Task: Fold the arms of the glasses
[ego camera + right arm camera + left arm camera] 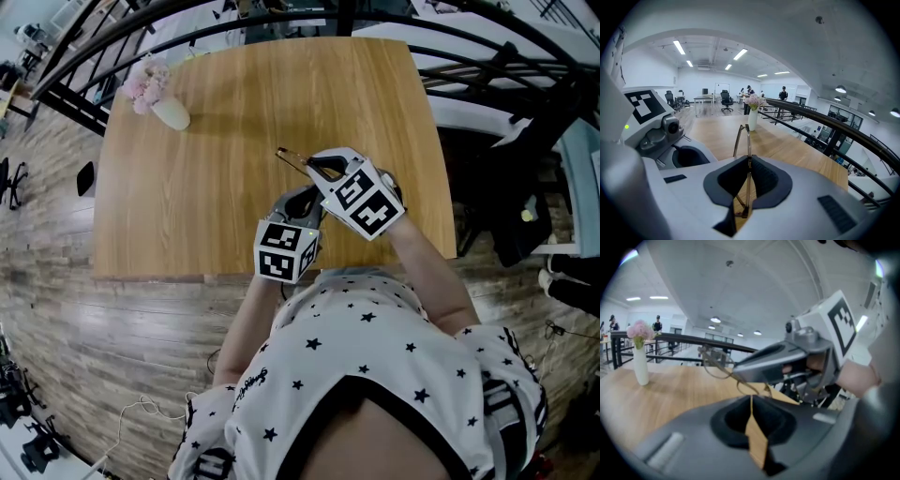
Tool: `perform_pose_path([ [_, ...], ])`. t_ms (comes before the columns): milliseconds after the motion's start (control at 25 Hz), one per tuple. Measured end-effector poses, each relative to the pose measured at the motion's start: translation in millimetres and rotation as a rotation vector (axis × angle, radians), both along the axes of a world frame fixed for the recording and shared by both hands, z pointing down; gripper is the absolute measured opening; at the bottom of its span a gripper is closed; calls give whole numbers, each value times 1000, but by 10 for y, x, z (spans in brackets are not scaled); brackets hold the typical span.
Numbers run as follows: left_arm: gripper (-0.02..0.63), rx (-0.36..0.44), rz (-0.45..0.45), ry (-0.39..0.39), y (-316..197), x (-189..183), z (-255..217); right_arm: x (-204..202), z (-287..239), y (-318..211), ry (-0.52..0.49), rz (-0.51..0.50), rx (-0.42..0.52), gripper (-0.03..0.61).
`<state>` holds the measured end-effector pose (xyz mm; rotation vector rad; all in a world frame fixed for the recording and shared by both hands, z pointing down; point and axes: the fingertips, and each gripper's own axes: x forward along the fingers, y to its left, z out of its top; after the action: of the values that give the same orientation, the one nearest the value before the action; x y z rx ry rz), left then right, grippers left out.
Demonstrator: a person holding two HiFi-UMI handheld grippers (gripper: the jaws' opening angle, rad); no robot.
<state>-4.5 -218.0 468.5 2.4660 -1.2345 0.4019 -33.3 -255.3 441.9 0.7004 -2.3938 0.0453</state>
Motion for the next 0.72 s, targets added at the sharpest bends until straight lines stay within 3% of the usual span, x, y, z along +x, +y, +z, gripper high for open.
perform_pose_path([
  [520, 18, 16, -70, 64, 74, -305, -23, 217, -24, -236, 13, 76, 25, 20],
  [720, 56, 18, -63, 64, 129, -330, 4, 315, -67, -338, 11, 111, 40, 20],
])
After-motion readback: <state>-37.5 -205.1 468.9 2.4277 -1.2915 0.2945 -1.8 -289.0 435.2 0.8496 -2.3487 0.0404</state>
